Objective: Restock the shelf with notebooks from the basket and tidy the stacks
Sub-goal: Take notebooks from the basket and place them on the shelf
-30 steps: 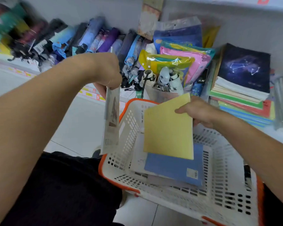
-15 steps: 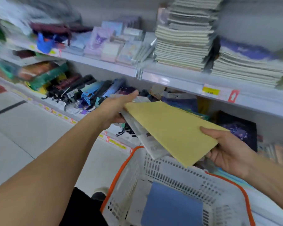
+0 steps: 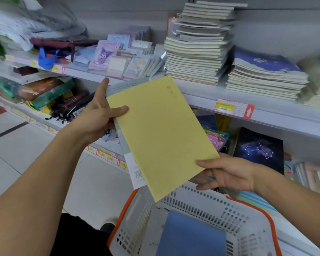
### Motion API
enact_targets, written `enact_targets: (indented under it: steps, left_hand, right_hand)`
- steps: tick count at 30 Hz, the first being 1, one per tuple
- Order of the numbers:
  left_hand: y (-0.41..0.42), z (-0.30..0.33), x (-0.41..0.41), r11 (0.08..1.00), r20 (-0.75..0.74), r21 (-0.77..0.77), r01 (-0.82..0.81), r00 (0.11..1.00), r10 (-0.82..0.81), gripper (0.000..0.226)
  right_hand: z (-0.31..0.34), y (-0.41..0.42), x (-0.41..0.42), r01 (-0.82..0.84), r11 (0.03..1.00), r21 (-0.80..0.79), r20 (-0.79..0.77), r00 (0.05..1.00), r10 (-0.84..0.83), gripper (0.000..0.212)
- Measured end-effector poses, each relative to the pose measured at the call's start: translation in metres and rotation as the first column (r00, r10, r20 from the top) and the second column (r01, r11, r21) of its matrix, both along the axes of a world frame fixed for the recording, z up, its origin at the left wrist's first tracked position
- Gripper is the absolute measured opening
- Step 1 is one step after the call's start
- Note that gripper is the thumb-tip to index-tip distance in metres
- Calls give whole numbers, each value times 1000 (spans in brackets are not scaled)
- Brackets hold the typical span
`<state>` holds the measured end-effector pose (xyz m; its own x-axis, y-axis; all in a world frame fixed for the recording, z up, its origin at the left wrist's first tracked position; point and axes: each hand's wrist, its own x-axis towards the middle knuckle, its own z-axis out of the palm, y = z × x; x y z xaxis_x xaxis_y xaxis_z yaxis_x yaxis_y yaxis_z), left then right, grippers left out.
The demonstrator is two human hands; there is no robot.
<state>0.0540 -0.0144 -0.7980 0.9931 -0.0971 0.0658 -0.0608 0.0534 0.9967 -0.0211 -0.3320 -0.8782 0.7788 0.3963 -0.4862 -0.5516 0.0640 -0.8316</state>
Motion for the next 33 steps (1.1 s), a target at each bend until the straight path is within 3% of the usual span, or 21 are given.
enact_targets:
  steps: [4, 6, 8, 9, 11, 12, 15, 18, 21, 22, 24, 27, 29, 33]
  left_hand:
    - [-11, 5, -4, 985, 101, -174, 8, 995, 10, 86]
    - [-31, 2, -5, 969, 125, -240, -63, 987, 96, 75]
    - [-54, -3, -5, 957, 155, -253, -144, 970, 187, 52]
    - [-66, -5, -6, 953, 166, -255, -166, 963, 212, 37]
    - [-86, -8, -6, 948, 164, -262, -179, 960, 227, 16]
    - [-96, -7, -6, 945, 157, -277, -174, 962, 223, 13]
    - [-126, 10, -1, 941, 209, -324, -95, 963, 169, 12]
    - [-161, 32, 1, 985, 295, -173, 26, 955, 27, 19]
    - [-193, 37, -11, 962, 312, 246, 117, 930, -193, 35]
    - [-202, 38, -16, 939, 293, 307, 158, 923, -251, 32]
    - [-222, 45, -12, 928, 209, 279, 246, 928, -309, 18]
    - [-252, 67, 18, 962, 14, 175, 211, 976, -217, 17]
    - [-269, 80, 35, 981, -121, 94, 170, 980, -158, 14]
    - [-295, 84, 47, 986, -225, -94, 136, 962, -154, 15]
  right_hand:
    - [-1, -4, 1, -107, 948, 300, 5, 994, 111, 70]
    - [6, 2, 2, -102, 935, 339, 42, 995, 93, 64]
    - [14, 3, 5, -20, 977, 214, 103, 995, -3, 48]
    - [19, 0, 5, 34, 997, 68, 170, 984, -45, 39]
    - [29, -12, 1, 115, 968, -221, 290, 956, -47, 31]
    - [34, -18, -2, 130, 950, -283, 315, 948, -36, 29]
    - [42, -36, -12, 331, 920, -209, 486, 852, -196, 24]
    - [52, -56, -13, 644, 765, -14, 666, 576, -474, 23]
    - [75, -76, -10, 720, 662, 207, 618, 429, -659, 22]
    - [84, -84, -8, 740, 624, 251, 587, 396, -706, 22]
    - [103, -98, -1, 789, 562, 249, 550, 362, -752, 20]
    - [133, -118, 10, 818, 539, 200, 435, 419, -797, 13]
    - [147, -128, 14, 776, 570, 271, 352, 472, -808, 9]
    - [148, -143, 26, 769, 561, 307, 430, 414, -802, 15]
